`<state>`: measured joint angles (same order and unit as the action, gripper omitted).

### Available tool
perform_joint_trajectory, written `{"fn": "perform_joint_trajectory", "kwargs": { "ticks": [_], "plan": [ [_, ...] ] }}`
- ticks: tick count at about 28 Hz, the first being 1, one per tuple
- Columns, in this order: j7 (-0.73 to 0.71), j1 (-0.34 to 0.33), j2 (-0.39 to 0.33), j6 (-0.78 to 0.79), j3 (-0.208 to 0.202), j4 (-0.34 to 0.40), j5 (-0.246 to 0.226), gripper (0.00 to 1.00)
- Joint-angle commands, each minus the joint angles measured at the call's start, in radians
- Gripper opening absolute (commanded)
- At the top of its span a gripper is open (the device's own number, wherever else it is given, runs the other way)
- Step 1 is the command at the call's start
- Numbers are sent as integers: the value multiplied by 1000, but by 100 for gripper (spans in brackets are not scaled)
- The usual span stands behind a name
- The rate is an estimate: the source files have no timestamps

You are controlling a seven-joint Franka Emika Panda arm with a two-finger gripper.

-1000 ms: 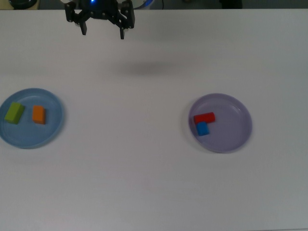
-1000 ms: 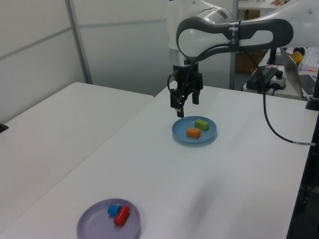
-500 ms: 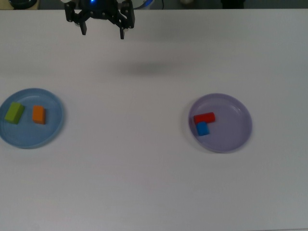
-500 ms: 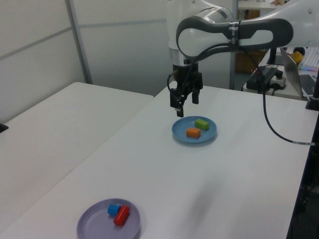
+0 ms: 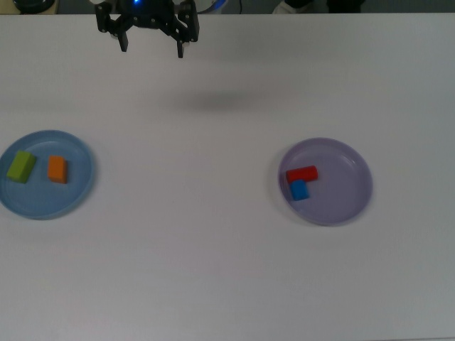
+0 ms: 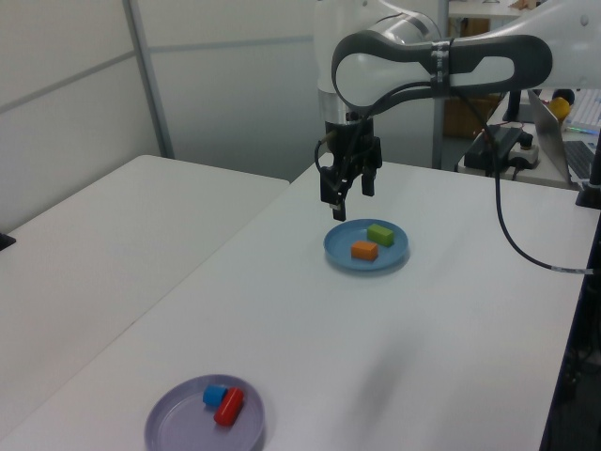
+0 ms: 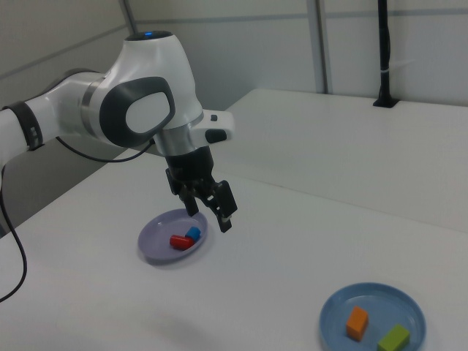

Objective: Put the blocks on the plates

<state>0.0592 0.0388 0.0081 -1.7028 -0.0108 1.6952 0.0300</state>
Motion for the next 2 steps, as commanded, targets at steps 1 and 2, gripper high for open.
{"fn": "perform_joint_trajectory", "kwargs": {
  "ticks": [1, 2],
  "plan": [
    [4, 0, 7, -17, -1, -11, -4, 100],
    [4, 1, 7, -17, -1, -11, -4, 100]
  ]
}}
